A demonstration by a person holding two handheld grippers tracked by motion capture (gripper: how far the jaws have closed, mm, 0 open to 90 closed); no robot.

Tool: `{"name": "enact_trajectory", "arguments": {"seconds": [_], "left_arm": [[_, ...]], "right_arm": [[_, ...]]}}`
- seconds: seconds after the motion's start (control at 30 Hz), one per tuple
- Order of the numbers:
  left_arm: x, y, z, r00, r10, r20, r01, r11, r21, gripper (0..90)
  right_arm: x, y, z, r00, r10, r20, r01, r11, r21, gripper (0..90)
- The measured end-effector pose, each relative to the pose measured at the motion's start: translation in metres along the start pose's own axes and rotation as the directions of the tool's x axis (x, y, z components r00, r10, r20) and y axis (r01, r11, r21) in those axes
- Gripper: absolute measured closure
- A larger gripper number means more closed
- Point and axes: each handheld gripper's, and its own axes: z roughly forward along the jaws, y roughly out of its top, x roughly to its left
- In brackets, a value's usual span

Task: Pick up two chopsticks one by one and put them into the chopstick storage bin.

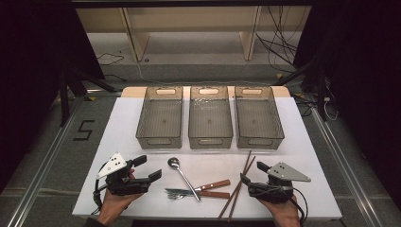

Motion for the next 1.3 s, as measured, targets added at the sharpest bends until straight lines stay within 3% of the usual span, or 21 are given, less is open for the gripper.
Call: {"name": "enact_trajectory", "arguments": {"seconds": [0.67, 0.9, 1.0, 1.1, 1.13, 1.3], "left_arm": [[0.000, 0.000, 0.000, 1.0000, 0.000, -0.001, 0.000, 1.0000, -0.001, 15.5], [0.000, 0.000, 0.000, 1.0000, 0.000, -0.001, 0.000, 1.0000, 0.000, 15.5], [0.000, 0.000, 0.000, 1.0000, -0.001, -0.001, 0.001, 1.0000, 0.000, 15.5], [0.000, 0.000, 0.000, 1.0000, -0.001, -0.001, 0.001, 1.0000, -0.002, 15.5], [0.000, 0.000, 0.000, 1.0000, -0.001, -0.001, 0.001, 1.0000, -0.002, 15.5], [0.000, 0.000, 0.000, 1.0000, -0.001, 0.000, 0.001, 1.0000, -0.002, 15.5]], "right_arm": [[0.000, 0.000, 0.001, 1.0000, 0.003, 0.003, -0.003, 1.000, 0.018, 26.2], [0.003, 0.005, 0.003, 0.9997, 0.004, 0.023, -0.005, 0.997, 0.073, 26.7], [0.005, 0.009, 0.004, 0.9988, 0.010, 0.048, -0.016, 0.990, 0.141, 27.8], [0.006, 0.012, 0.005, 0.9986, 0.017, 0.051, -0.026, 0.984, 0.177, 28.6], [0.007, 0.015, 0.007, 0.9987, 0.027, 0.043, -0.036, 0.976, 0.216, 29.2], [0.009, 0.018, 0.010, 0.9985, 0.018, 0.051, -0.032, 0.956, 0.291, 31.5]]}}
